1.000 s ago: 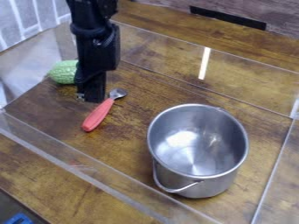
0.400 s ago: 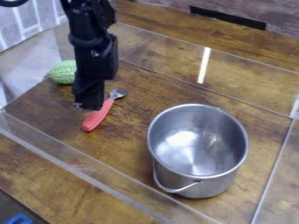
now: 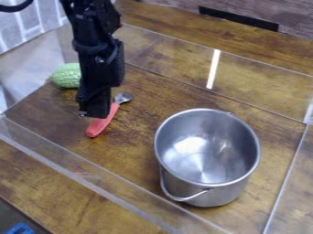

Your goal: Move the pink spoon to the left

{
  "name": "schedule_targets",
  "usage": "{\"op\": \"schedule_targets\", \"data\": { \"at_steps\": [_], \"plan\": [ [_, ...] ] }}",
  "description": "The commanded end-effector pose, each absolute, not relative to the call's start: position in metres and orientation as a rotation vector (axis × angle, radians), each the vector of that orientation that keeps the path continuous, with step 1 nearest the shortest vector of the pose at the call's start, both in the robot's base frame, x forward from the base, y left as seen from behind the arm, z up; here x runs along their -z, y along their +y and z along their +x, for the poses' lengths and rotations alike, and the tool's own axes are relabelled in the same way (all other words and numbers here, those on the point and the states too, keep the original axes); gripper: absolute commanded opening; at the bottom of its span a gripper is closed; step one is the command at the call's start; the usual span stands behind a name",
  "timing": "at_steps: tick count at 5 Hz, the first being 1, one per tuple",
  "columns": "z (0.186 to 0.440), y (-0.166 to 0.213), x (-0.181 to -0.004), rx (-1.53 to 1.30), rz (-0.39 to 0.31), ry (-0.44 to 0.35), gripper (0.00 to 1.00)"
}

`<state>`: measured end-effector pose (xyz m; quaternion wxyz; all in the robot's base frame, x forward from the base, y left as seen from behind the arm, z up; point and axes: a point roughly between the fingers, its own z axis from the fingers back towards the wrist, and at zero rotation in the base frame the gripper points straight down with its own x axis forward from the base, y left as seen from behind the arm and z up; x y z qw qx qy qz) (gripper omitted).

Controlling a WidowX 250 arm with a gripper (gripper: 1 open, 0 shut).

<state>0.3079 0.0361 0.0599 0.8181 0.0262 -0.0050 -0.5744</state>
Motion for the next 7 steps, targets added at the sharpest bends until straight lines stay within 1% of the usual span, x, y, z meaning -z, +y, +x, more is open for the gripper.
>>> {"op": "schedule_targets", "data": {
  "at_steps": [1,6,7],
  "plan": [
    [0.31,0.042,-0.076,1.208,0.096,-0.071,0.0],
    [0.307,0.044,-0.066,1.201,0.07,-0.09,0.0],
    [0.307,0.043,-0.078,1.2,0.068,-0.072,0.0]
  ]
}}
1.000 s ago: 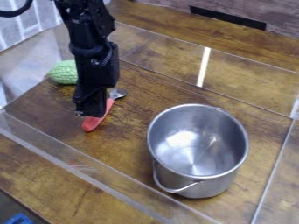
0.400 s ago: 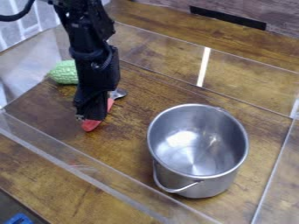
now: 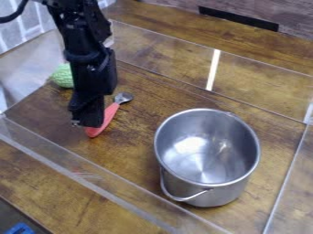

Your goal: Move the pink spoon to the left

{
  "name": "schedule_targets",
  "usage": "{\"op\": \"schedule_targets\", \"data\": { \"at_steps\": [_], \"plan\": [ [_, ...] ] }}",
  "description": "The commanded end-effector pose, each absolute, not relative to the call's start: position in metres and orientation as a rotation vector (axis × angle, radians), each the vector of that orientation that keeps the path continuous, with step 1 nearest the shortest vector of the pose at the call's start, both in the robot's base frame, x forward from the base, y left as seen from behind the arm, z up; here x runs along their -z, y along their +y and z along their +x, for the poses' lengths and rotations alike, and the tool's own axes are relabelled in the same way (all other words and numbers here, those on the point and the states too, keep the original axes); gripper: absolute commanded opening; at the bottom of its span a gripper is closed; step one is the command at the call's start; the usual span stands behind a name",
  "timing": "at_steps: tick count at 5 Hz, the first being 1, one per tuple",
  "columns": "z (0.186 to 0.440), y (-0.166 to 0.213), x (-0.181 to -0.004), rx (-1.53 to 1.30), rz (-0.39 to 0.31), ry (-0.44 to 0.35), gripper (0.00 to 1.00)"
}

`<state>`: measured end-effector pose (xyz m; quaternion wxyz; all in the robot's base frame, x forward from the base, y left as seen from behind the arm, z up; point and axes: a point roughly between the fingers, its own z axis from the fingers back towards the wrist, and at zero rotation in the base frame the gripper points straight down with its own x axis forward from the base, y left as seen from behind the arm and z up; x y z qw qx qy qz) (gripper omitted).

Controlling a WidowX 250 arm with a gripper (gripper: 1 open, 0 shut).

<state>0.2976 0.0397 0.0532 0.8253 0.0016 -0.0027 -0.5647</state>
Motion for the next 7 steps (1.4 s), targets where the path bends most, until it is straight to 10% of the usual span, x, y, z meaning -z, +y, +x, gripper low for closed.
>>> {"op": "schedule_targets", "data": {
  "at_steps": [1,4,5,7],
  "plan": [
    [0.308,0.042,-0.091,1.198,0.067,-0.052,0.0],
    [0.317,0.034,-0.154,1.184,0.093,0.086,0.0],
    [0.315,0.037,-0.142,1.215,0.096,0.055,1.0],
    [0.305,0.036,-0.107,1.268,0.11,-0.018,1.0]
  ]
}}
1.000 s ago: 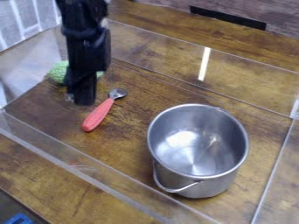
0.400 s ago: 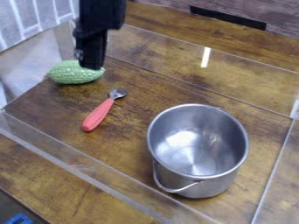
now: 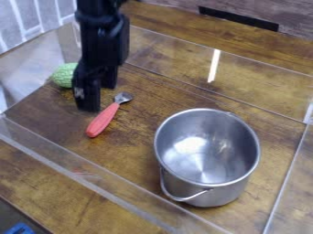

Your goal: Move the pink spoon to the left

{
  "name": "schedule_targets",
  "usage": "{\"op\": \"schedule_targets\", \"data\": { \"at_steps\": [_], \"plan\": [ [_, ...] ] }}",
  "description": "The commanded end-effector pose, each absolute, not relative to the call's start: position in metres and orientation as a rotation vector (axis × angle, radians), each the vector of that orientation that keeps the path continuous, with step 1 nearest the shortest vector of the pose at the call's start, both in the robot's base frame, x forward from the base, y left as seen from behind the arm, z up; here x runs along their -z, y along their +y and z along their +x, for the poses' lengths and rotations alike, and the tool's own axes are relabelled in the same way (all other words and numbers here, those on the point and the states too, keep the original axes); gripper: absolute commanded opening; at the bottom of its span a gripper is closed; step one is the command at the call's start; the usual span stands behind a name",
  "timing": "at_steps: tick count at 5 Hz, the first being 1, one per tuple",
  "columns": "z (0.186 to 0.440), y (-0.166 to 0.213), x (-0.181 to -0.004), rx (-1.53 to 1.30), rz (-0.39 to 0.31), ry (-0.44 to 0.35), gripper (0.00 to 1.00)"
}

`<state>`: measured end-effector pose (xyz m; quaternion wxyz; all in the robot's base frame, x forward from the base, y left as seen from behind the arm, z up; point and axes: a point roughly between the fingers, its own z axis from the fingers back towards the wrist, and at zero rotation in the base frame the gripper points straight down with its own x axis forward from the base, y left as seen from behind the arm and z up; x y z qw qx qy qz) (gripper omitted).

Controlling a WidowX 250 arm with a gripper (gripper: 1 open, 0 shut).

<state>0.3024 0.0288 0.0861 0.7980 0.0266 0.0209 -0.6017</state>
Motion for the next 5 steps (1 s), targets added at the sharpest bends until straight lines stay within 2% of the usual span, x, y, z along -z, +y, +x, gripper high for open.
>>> {"op": "schedule_targets", "data": {
  "at_steps": [1,4,5],
  "plan": [
    [0.302,0.037,-0.09,1.297,0.129,-0.053,1.0],
    [0.296,0.042,-0.058,1.341,0.167,-0.127,1.0],
    [0.296,0.044,-0.053,1.338,0.169,-0.141,0.0]
  ]
}}
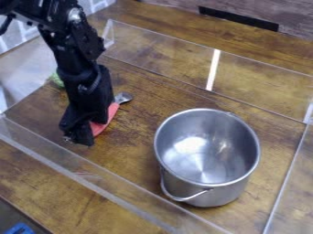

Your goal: Move the pink spoon to the left

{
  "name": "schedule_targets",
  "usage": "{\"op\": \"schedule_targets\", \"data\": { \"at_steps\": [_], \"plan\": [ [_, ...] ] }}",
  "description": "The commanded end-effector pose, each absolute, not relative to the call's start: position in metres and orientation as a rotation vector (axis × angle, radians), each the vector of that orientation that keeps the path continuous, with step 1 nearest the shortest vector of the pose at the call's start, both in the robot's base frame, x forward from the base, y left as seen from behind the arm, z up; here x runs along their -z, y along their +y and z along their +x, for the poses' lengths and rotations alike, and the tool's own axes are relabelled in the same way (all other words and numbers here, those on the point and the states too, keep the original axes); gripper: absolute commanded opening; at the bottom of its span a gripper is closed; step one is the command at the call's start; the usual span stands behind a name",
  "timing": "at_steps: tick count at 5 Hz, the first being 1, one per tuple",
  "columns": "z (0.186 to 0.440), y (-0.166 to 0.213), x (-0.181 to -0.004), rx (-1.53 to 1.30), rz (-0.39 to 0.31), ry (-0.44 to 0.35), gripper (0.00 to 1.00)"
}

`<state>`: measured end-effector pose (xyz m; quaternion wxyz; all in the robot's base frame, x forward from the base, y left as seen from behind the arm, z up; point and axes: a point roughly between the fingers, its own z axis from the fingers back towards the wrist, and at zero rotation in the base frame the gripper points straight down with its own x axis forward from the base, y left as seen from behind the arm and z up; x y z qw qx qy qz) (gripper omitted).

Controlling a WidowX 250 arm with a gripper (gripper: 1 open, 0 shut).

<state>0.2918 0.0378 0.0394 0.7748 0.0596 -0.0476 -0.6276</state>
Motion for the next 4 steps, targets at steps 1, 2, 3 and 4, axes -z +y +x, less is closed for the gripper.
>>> {"op": "schedule_targets", "data": {
  "at_steps": [1,2,3,4],
  "plan": [
    [0.296,0.044,-0.051,1.334,0.169,-0.142,0.0],
    [0.296,0.044,-0.063,1.331,0.159,-0.117,0.0],
    [0.297,0.044,-0.075,1.328,0.15,-0.09,0.0],
    [0.298,0.043,-0.089,1.326,0.148,-0.061,0.0]
  ]
}}
